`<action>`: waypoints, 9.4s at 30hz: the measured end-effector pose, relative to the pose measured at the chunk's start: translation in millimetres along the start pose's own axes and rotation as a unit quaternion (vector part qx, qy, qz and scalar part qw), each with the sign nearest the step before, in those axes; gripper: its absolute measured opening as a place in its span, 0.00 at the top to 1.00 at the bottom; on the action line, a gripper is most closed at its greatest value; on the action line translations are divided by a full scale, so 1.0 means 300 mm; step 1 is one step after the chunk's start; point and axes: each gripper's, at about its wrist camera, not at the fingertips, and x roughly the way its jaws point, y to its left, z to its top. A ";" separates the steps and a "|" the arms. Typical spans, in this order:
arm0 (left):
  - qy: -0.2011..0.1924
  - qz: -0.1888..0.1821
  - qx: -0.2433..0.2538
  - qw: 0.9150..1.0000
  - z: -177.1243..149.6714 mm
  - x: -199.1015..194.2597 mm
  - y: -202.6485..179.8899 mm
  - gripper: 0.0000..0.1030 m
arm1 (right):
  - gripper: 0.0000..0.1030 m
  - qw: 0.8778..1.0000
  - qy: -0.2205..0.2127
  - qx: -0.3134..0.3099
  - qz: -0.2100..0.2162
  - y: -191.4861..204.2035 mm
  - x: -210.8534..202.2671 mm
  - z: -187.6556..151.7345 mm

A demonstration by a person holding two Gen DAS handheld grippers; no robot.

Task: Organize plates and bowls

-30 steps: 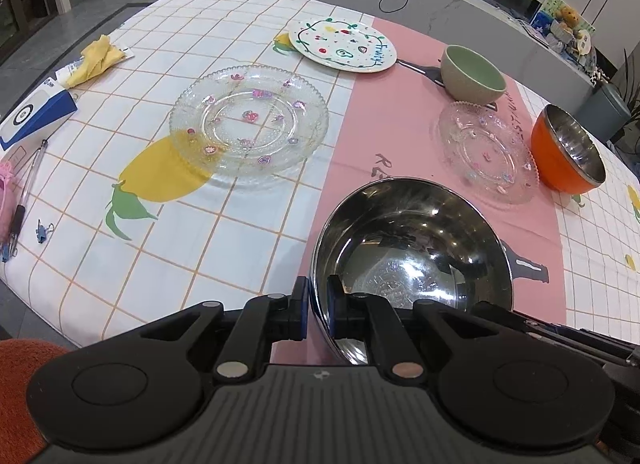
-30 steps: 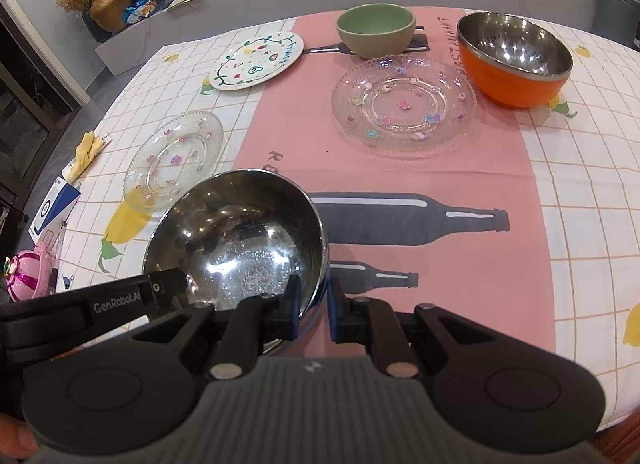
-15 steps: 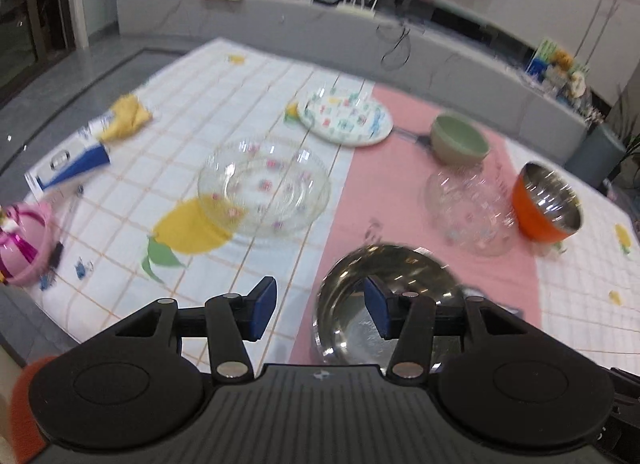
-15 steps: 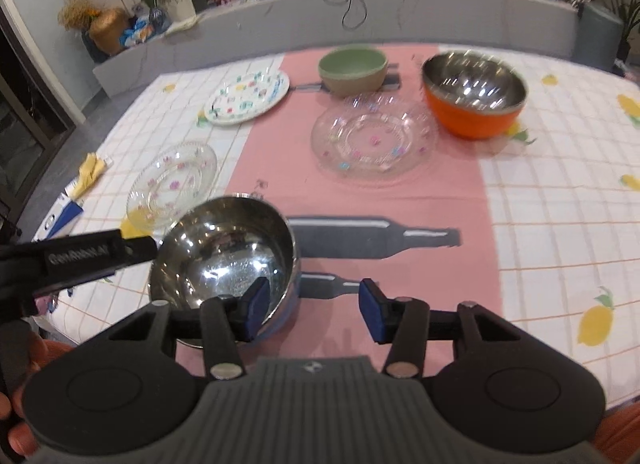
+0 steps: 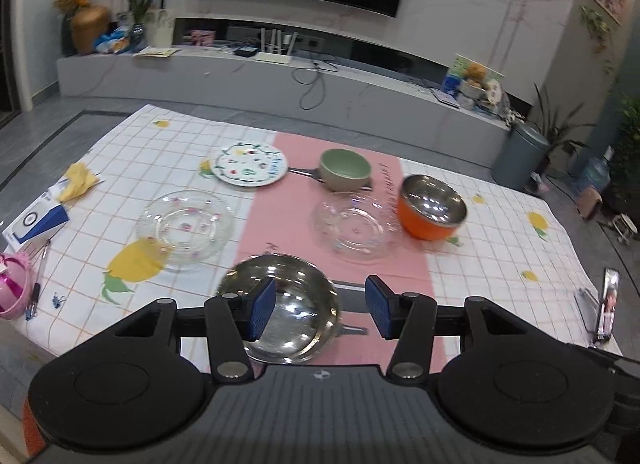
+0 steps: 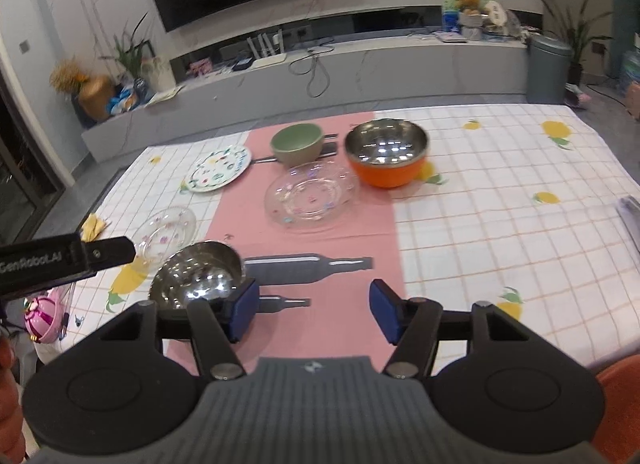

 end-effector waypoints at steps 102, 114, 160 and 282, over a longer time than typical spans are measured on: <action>0.137 0.031 -0.054 0.989 0.185 0.267 0.137 0.92 | 0.90 0.990 0.130 0.026 0.038 0.125 0.327 0.246; 0.171 0.045 -0.098 0.979 0.097 0.283 0.277 0.91 | 0.90 0.982 0.181 -0.003 0.053 0.266 0.413 0.157; 0.121 0.043 -0.057 0.990 0.134 0.313 0.296 0.58 | 0.61 0.988 0.131 -0.043 0.063 0.295 0.422 0.160; 0.193 -0.022 -0.170 0.966 0.092 0.374 0.379 0.91 | 0.92 0.975 0.193 0.002 0.113 0.235 0.435 0.177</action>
